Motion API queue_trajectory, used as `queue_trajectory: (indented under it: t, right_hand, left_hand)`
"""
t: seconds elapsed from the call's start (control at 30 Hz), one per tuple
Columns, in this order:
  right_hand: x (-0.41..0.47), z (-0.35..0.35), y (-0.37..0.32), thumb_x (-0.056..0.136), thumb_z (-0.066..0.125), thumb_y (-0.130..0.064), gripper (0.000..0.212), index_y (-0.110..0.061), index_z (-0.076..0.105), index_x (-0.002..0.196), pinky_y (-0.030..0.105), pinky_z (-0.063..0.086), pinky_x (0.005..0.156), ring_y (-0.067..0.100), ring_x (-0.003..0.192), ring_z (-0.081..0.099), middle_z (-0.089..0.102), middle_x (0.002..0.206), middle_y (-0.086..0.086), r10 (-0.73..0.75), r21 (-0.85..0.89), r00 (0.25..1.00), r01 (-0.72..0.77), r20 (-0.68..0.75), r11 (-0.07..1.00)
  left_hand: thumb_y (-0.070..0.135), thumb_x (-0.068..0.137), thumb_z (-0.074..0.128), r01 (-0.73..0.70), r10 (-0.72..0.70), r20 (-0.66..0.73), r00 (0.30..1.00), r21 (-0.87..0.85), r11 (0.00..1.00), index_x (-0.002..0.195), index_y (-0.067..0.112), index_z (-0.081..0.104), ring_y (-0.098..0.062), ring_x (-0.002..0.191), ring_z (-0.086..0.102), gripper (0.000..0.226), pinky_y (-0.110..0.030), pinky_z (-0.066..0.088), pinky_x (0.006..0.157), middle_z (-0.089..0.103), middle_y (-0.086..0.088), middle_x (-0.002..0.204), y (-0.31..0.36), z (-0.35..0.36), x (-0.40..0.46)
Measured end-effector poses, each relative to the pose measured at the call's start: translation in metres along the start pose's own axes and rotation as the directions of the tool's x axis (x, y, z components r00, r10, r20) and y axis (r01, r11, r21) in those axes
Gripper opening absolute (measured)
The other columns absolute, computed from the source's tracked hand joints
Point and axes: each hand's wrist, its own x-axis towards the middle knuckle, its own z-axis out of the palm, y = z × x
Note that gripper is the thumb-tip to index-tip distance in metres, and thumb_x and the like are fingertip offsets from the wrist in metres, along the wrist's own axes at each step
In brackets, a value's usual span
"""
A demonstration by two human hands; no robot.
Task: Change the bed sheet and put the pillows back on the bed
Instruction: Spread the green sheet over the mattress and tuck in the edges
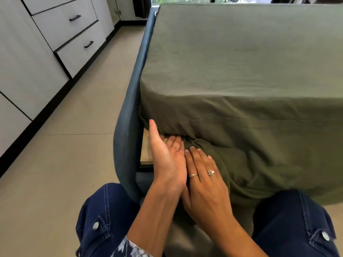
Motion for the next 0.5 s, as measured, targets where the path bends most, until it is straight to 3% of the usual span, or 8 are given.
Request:
queue_trajectory:
  t: [0.13,0.3,0.4,0.5]
  right_hand:
    - [0.026,-0.003,0.007,0.090,0.039,-0.034,0.054,0.000,0.059,0.126,0.039,0.040,0.107,0.028,0.119,0.057,0.061,0.126,0.017,0.090,-0.088,0.992,-0.082,0.092,0.993]
    - [0.070,-0.009,0.015,0.089,0.038,-0.035,0.045,-0.005,0.071,0.087,0.036,0.051,0.077,0.033,0.078,0.066,0.070,0.083,0.016,0.255,-0.209,0.944,-0.211,0.208,0.955]
    - [0.081,-0.015,0.022,0.100,0.028,-0.037,0.047,-0.010,0.067,0.104,0.036,0.040,0.092,0.030,0.102,0.060,0.068,0.108,0.013,0.232,-0.172,0.920,-0.184,0.315,0.968]
    - [0.076,-0.015,0.041,0.101,0.027,-0.036,0.044,-0.013,0.062,0.112,0.035,0.037,0.093,0.029,0.110,0.056,0.064,0.117,0.010,0.086,-0.071,0.952,-0.068,0.294,0.995]
  left_hand:
    - [0.059,0.089,0.050,0.007,-0.011,0.062,0.998,0.068,0.998,0.150,0.017,0.026,-0.024,0.131,0.045,0.078,-0.036,0.032,0.114,0.039,-0.015,0.147,-0.001,0.011,0.012]
    - [0.049,0.095,0.048,0.047,-0.068,0.077,0.995,0.251,0.967,0.151,0.012,0.022,-0.029,0.130,0.047,0.072,-0.036,0.034,0.112,0.042,-0.024,0.144,0.019,-0.001,0.012]
    - [0.035,0.097,0.049,-0.016,-0.017,0.079,0.997,0.399,0.917,0.144,0.009,0.039,-0.022,0.117,0.059,0.055,-0.032,0.043,0.103,0.059,-0.018,0.129,0.022,-0.021,-0.002]
    - [0.030,0.099,0.045,-0.005,-0.019,0.066,0.998,0.342,0.940,0.137,0.003,0.047,-0.021,0.116,0.059,0.047,-0.029,0.044,0.099,0.061,-0.016,0.127,0.009,-0.034,-0.009]
